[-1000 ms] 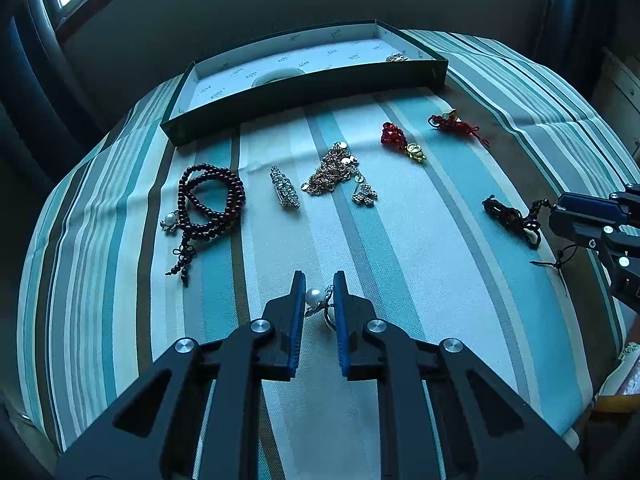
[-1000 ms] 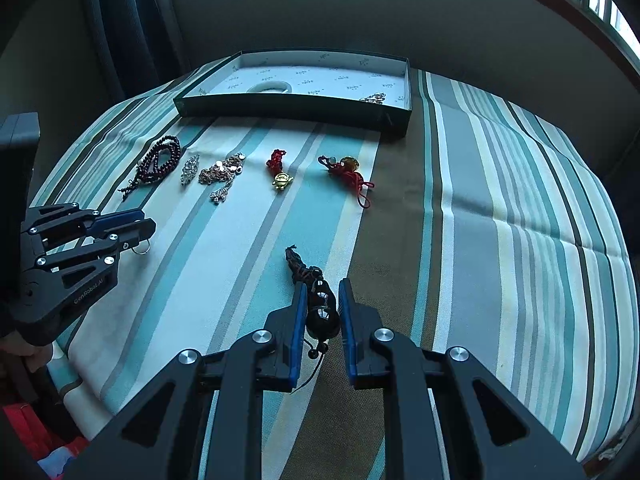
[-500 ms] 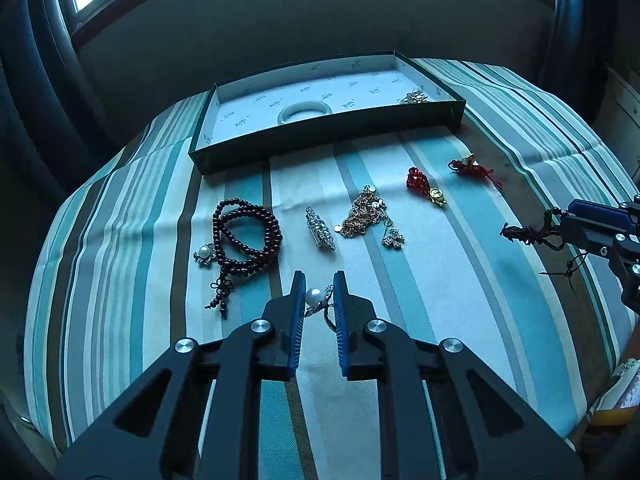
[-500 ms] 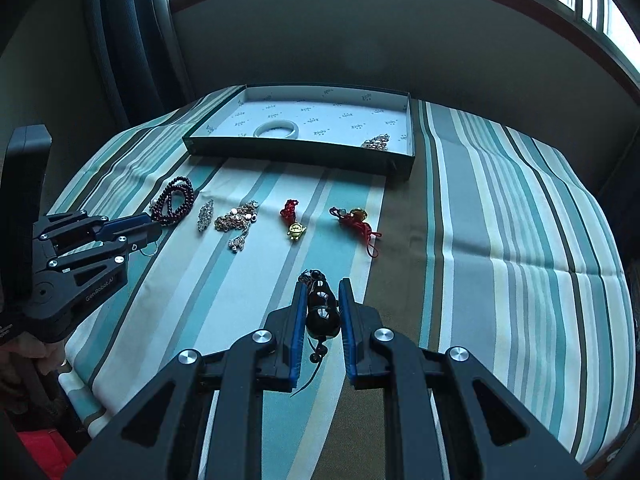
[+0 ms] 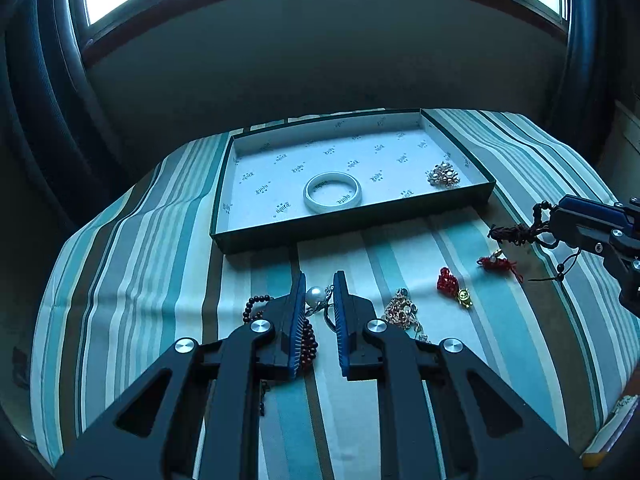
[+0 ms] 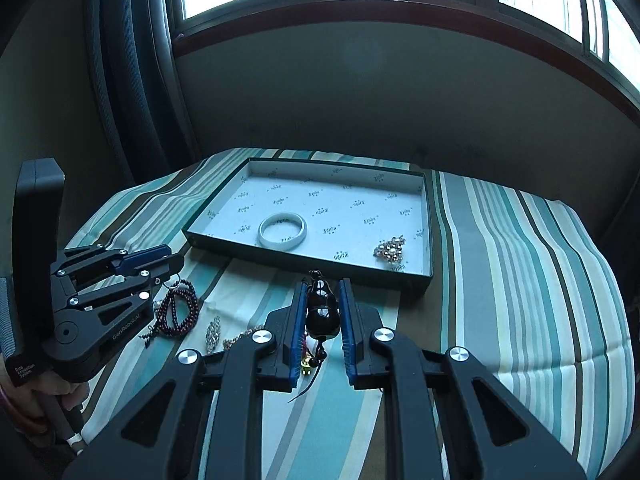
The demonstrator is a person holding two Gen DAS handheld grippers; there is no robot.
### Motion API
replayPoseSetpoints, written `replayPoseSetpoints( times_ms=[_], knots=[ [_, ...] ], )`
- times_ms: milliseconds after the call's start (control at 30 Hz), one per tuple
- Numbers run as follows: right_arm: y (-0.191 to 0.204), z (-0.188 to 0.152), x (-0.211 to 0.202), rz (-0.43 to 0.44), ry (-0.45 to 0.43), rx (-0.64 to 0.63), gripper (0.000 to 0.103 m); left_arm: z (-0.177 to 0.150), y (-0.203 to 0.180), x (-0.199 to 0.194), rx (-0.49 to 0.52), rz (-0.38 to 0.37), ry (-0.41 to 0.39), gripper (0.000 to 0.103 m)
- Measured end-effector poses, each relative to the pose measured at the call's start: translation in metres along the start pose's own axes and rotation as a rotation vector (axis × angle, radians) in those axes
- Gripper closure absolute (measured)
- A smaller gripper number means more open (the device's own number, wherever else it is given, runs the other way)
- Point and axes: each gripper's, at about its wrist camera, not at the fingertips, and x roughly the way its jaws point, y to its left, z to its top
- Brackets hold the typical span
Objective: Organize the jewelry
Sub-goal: 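Carry the ring and pendant over the tray with both grippers, then open the left gripper to place the ring while the right gripper releases the pendant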
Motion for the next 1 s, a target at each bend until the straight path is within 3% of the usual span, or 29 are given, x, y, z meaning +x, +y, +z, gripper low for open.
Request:
replayPoseSetpoints(
  times_ms=[300, 533, 733, 1000],
  knots=[
    [0.001, 0.049, 0.061, 0.005, -0.051, 0.004, 0.086, 0.059, 0.020, 0.042, -0.017, 0.044, -0.065, 0.089],
    [-0.009, 0.045, 0.133, -0.009, 0.040, 0.025, 0.086, 0.087, 0.039, 0.103, -0.044, 0.070, -0.048, 0.089],
    [-0.014, 0.032, 0.162, -0.016, 0.108, 0.030, 0.086, 0.083, 0.048, 0.149, -0.057, 0.081, 0.017, 0.089],
    [-0.016, 0.026, 0.174, -0.006, 0.147, 0.043, 0.086, 0.073, 0.050, 0.174, -0.053, 0.076, 0.069, 0.088]
  ],
)
